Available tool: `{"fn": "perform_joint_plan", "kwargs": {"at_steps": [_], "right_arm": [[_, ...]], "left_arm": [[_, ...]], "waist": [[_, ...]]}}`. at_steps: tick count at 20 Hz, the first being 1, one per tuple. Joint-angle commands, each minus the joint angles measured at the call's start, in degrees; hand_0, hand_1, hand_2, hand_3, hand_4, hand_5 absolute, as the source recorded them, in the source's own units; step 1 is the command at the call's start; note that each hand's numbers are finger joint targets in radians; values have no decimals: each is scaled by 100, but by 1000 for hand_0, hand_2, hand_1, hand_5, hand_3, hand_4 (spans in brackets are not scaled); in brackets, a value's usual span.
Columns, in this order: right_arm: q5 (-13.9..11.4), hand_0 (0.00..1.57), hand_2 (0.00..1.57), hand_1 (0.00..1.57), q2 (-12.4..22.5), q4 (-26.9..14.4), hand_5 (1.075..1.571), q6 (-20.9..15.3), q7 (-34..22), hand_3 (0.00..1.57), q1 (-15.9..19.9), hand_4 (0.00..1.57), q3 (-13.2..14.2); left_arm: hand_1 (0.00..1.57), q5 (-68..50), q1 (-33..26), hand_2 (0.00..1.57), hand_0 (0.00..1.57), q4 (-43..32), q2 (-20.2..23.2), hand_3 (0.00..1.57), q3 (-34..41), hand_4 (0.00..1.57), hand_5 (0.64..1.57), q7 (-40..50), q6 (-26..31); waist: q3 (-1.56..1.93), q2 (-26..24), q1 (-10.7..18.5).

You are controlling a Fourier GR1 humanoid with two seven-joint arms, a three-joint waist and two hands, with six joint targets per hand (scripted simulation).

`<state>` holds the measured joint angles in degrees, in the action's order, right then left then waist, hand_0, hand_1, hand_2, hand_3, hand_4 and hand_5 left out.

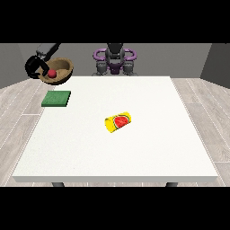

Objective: Pick the cup and pour the ball into the bowl, then pick the bowl and place it on the pad

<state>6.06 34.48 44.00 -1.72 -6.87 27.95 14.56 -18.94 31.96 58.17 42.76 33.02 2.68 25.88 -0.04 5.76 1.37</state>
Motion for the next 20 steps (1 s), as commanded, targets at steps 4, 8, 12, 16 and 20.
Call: {"fn": "perform_joint_plan", "kwargs": {"at_steps": [4,8,12,16,20], "right_arm": [[90,1571,1571,1571,273,-273,1567,211,183,461,212,1109,300],[223,1571,1571,1571,328,-331,1568,196,121,489,355,1073,487],[244,1571,1571,1571,15,-590,1569,105,417,444,453,1060,509],[272,1571,1571,1571,-474,-636,1571,-13,885,537,188,1017,484],[618,1571,1571,1571,33,-1064,1571,317,664,600,482,992,920]], "left_arm": [[0,-37,-156,0,0,-72,89,0,9,1207,1551,-456,120],[0,-299,-4,0,0,-486,642,0,271,1215,1553,-439,520],[0,-186,1,0,0,-181,337,0,70,1208,1553,-665,249],[0,-178,-107,0,0,-312,406,0,103,1205,1555,-688,208],[0,-61,-207,0,0,127,94,0,-92,1199,1558,-871,-41]], "waist": [[5,425,99],[4,616,104],[6,815,225],[5,716,91],[9,807,187]]}}
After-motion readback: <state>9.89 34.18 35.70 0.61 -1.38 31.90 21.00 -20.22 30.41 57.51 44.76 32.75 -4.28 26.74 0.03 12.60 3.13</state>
